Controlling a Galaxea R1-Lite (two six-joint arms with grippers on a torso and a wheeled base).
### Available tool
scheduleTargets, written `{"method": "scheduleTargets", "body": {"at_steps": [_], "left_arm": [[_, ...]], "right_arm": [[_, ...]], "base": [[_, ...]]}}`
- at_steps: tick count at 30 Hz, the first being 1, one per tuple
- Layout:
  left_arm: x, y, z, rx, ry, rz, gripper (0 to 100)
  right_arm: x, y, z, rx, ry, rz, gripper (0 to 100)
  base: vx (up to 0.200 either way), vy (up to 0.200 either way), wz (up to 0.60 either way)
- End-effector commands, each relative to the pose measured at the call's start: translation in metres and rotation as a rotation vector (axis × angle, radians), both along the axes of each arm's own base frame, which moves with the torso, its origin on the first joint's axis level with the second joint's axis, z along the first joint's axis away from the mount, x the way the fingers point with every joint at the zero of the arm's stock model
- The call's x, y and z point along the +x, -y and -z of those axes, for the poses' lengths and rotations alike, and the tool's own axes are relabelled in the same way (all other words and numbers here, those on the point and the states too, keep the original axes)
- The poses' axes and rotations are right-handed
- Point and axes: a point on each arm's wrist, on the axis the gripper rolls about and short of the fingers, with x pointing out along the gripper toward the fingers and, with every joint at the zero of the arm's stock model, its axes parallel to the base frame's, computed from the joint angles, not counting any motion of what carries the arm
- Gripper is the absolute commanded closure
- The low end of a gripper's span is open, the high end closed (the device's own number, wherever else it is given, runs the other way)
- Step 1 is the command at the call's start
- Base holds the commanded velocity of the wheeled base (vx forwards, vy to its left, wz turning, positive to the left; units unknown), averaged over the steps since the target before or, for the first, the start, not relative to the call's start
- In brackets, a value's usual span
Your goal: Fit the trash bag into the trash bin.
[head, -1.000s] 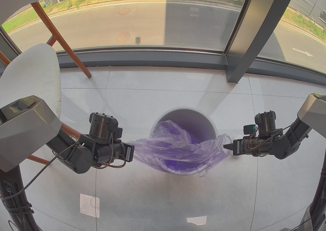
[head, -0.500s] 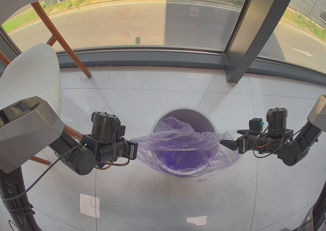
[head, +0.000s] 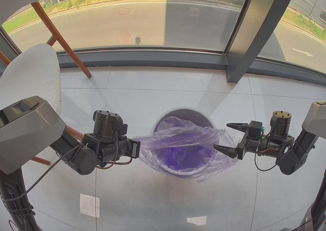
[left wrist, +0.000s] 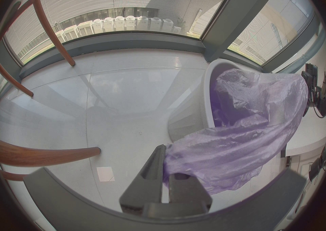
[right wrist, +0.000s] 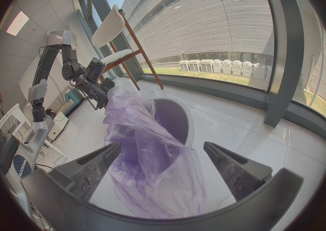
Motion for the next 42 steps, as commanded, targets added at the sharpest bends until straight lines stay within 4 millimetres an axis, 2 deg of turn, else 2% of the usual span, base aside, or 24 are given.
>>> {"method": "scheduleTargets", "body": {"at_steps": [1,2,3,10,18,19,26,29,31,35,38,39,40,42], "left_arm": [[0.003,0.001,-0.004,-0.012,0.013,-0.006,100],[0.003,0.002,-0.005,-0.015,0.017,-0.005,100],[0.004,0.002,-0.005,-0.016,0.018,-0.007,100],[0.004,0.001,-0.004,-0.016,0.015,-0.008,100],[0.007,-0.002,-0.003,-0.012,0.014,-0.017,100],[0.008,-0.001,-0.003,-0.013,0.019,-0.016,0],[0.010,-0.001,-0.010,-0.056,0.054,-0.018,0],[0.000,-0.004,-0.016,-0.064,0.052,0.001,0],[-0.028,-0.013,-0.023,-0.060,0.024,0.039,0],[-0.065,-0.025,-0.020,0.018,0.007,0.169,0],[-0.088,-0.036,-0.015,0.118,0.045,0.319,0],[-0.088,-0.036,-0.015,0.118,0.045,0.319,0],[-0.098,-0.040,-0.014,0.143,0.069,0.409,0],[-0.102,-0.040,-0.019,0.149,0.105,0.463,0]], "right_arm": [[0.006,-0.004,0.008,-0.003,0.001,-0.011,0],[0.009,-0.004,0.008,0.001,0.013,-0.011,0],[0.013,-0.005,0.007,0.006,0.029,-0.013,100],[0.030,-0.008,0.003,0.022,0.072,-0.026,100],[0.032,-0.009,0.001,0.024,0.080,-0.029,100],[0.033,-0.010,0.001,0.026,0.083,-0.029,100],[0.035,-0.008,-0.003,0.029,0.097,-0.023,100],[0.036,-0.006,-0.003,0.030,0.102,-0.016,100],[0.036,-0.006,-0.002,0.029,0.099,-0.015,100],[0.038,-0.009,0.003,0.027,0.090,-0.018,100],[0.038,-0.011,0.006,0.026,0.087,-0.023,100],[0.038,-0.011,0.006,0.026,0.087,-0.023,100],[0.039,-0.012,0.006,0.026,0.089,-0.023,100],[0.039,-0.012,0.006,0.026,0.090,-0.021,100]], "base": [[0.000,0.000,0.00],[0.000,0.000,0.00],[0.000,0.000,0.00],[0.000,0.000,0.00],[0.000,0.000,0.00],[0.000,0.000,0.00],[0.000,0.000,0.00],[0.000,0.000,0.00],[0.000,0.000,0.00],[0.000,0.000,0.00],[0.000,0.000,0.00],[0.000,0.000,0.00],[0.000,0.000,0.00],[0.000,0.000,0.00]]}}
